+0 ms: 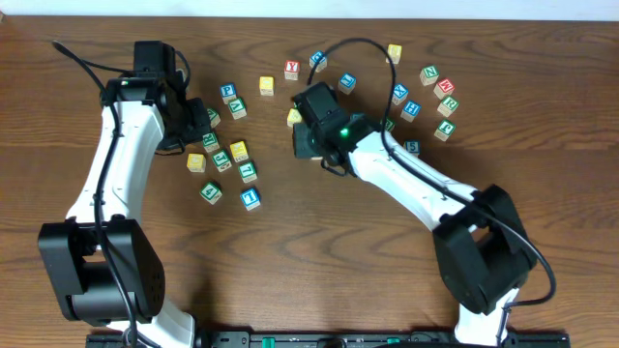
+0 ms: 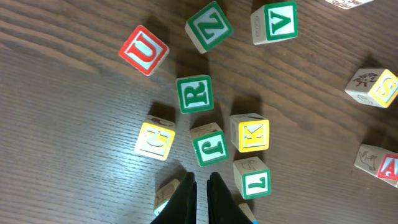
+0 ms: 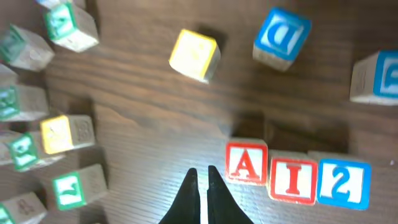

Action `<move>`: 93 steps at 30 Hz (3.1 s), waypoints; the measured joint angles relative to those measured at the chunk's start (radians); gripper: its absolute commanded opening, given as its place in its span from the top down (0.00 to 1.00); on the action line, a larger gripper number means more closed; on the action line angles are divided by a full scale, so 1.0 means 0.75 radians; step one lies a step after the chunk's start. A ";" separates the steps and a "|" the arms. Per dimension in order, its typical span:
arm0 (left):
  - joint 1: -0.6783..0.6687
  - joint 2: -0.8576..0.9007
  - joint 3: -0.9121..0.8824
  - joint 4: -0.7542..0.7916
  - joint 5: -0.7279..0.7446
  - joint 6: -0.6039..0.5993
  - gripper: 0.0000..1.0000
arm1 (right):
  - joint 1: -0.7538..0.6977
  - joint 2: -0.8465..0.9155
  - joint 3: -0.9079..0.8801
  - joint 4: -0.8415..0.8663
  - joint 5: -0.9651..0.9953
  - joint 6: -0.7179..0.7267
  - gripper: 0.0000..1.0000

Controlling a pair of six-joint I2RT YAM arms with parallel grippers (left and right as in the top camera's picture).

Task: Spell out AI2

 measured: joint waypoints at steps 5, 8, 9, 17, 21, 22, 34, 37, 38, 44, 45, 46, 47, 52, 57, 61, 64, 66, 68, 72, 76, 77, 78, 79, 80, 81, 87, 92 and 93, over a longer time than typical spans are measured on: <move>0.001 0.000 0.000 0.001 -0.008 0.000 0.92 | 0.001 0.048 0.001 0.024 -0.003 0.000 0.99; 0.001 0.000 0.000 0.001 -0.027 0.000 0.92 | 0.001 0.099 0.001 0.071 0.002 0.000 0.99; 0.001 0.000 0.000 0.001 -0.034 0.000 0.92 | 0.001 0.112 0.001 0.081 0.008 0.000 0.99; 0.001 0.000 0.000 0.001 -0.057 0.000 0.92 | -0.006 0.179 0.001 0.171 0.041 0.000 0.99; 0.001 0.000 0.000 0.001 -0.058 0.000 0.92 | -0.006 0.205 0.001 0.185 0.052 0.000 0.99; 0.001 0.000 0.000 0.001 -0.058 0.000 0.92 | -0.006 0.210 0.001 0.190 0.057 0.000 0.99; 0.001 0.000 0.000 0.001 -0.057 0.000 0.92 | -0.006 0.212 0.001 0.215 0.107 0.000 0.99; 0.001 0.000 0.000 -0.001 -0.058 0.000 0.92 | -0.006 0.212 0.001 0.214 0.112 0.000 0.99; 0.001 0.000 0.000 -0.001 -0.058 0.000 0.92 | -0.006 0.212 0.001 0.213 0.113 0.000 0.99; 0.001 0.000 0.000 -0.002 -0.058 0.000 0.92 | -0.006 0.212 0.001 0.201 0.120 0.000 0.99; 0.001 0.000 0.000 -0.002 -0.058 0.000 0.92 | -0.006 0.212 0.001 0.197 0.121 0.000 0.99; 0.001 0.000 0.000 -0.002 -0.057 0.000 0.92 | -0.006 0.212 0.001 0.193 0.121 0.000 0.99; 0.001 0.000 0.000 -0.002 -0.057 0.000 0.92 | -0.006 0.212 0.001 0.190 0.121 0.000 0.99; 0.001 0.000 0.000 -0.006 -0.058 0.000 0.92 | -0.006 0.212 0.001 0.176 0.121 0.000 0.99; 0.001 0.000 0.000 -0.009 -0.057 0.000 0.92 | -0.006 0.212 0.001 0.164 0.116 0.000 0.99; 0.001 0.000 0.000 -0.011 -0.058 0.000 0.92 | -0.006 0.212 0.001 0.163 0.115 0.000 0.99; 0.001 0.000 0.000 -0.011 -0.058 0.000 0.92 | -0.006 0.212 0.001 0.169 0.115 0.000 0.99; 0.001 0.000 0.000 -0.011 -0.057 0.000 0.92 | -0.006 0.212 0.001 0.187 0.116 0.000 0.99; 0.001 0.000 0.000 -0.011 -0.057 0.000 0.92 | -0.007 0.212 0.001 0.201 0.116 0.000 0.99; 0.001 0.000 0.000 -0.011 -0.057 0.000 0.92 | -0.013 0.212 0.001 0.200 0.117 0.000 0.99; 0.001 0.000 0.000 -0.011 -0.057 0.000 0.92 | -0.017 0.212 0.001 0.198 0.124 0.001 0.99; 0.001 0.000 0.000 -0.011 -0.058 0.000 0.92 | -0.017 0.212 0.001 0.197 0.126 0.001 0.99; 0.001 0.000 0.000 -0.011 -0.057 0.000 0.92 | -0.017 0.212 0.001 0.192 0.127 0.002 0.99; 0.001 0.000 0.000 -0.012 -0.058 0.000 0.92 | -0.017 0.212 0.001 0.187 0.127 0.002 0.99; 0.001 0.000 0.000 -0.012 -0.058 0.000 0.92 | -0.017 0.212 0.001 0.181 0.127 0.004 0.99; 0.001 0.000 0.000 -0.013 -0.058 0.000 0.92 | -0.017 0.212 0.001 0.173 0.127 0.010 0.99; 0.001 0.000 0.000 -0.018 -0.057 0.000 0.92 | -0.017 0.212 0.001 0.150 0.128 0.027 0.99; 0.001 0.000 0.000 -0.018 -0.058 0.000 0.92 | -0.017 0.212 0.001 0.137 0.128 0.042 0.99; 0.001 0.000 0.000 -0.018 -0.057 0.000 0.92 | -0.017 0.212 0.001 0.136 0.128 0.045 0.99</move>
